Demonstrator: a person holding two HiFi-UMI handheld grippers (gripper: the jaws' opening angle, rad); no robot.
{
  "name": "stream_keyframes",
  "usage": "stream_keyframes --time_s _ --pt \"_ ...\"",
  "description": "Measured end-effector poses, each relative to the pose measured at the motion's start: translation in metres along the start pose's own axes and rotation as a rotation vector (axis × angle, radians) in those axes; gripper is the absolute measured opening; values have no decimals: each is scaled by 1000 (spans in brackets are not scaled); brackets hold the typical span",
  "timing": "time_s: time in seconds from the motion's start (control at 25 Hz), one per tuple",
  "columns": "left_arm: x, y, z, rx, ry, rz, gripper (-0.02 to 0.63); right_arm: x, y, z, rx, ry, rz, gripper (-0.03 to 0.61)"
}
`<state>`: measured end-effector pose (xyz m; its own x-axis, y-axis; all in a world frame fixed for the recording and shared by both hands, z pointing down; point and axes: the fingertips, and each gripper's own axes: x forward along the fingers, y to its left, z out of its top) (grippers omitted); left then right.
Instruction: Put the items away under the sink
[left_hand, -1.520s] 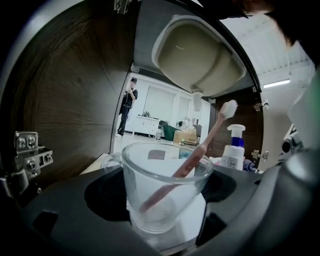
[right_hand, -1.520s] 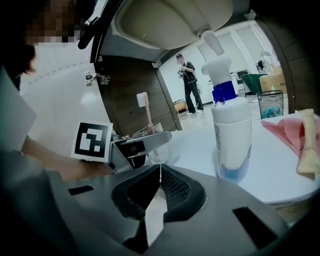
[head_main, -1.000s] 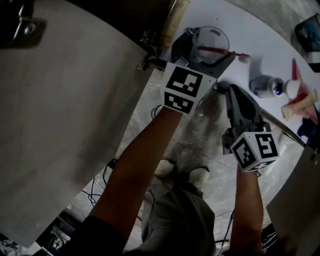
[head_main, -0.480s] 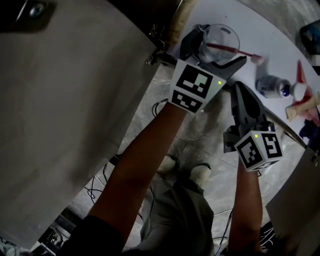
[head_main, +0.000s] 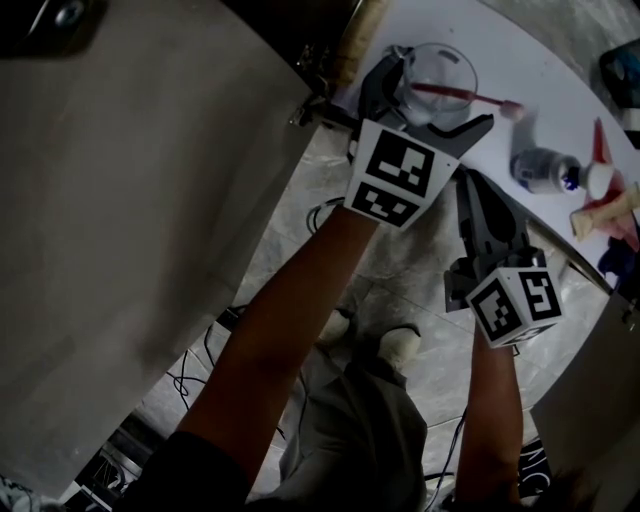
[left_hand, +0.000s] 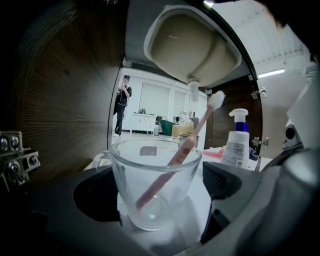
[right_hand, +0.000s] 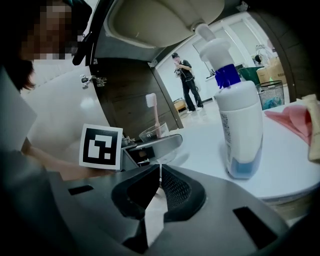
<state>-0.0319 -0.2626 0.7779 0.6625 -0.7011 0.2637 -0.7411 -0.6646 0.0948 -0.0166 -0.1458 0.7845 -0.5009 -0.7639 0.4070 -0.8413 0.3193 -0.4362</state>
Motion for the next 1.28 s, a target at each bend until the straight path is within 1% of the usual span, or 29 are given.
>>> stream_keyframes --time_s 0.12,0.32,0.48,0.64,0.84,1.04,1.08,1.12,1.16,1.2,1.28 --pt "0 0 -2 26 9 13 500 0 4 -4 -8 13 13 35" --pt "-9 -2 -1 33 -32 26 499 0 6 -11 4 18 7 35" --pt "-16 -2 -4 44 -18 64 499 -1 6 -14 4 24 5 35" --pt "-28 -11 -12 -1 -14 52 499 -7 6 -16 12 29 -1 37" --pt "-42 -18 -18 -31 10 25 497 -16 5 -16 18 27 -27 35" --pt "-72 -21 -5 -80 -39 34 491 -28 10 -14 35 5 -65 35" --pt "-78 -23 -3 -88 -38 34 479 -31 13 -14 38 5 -69 37" --pt "-85 -24 -2 -85 -32 36 427 -33 16 -13 38 7 -72 37" --pt "-92 -27 0 -71 -23 39 283 -36 19 -13 37 11 -75 35" --pt "-99 -30 1 -55 -15 38 202 -39 22 -12 38 15 -77 35" --pt "-109 -39 3 -44 3 18 202 -43 30 -10 44 18 -78 35"
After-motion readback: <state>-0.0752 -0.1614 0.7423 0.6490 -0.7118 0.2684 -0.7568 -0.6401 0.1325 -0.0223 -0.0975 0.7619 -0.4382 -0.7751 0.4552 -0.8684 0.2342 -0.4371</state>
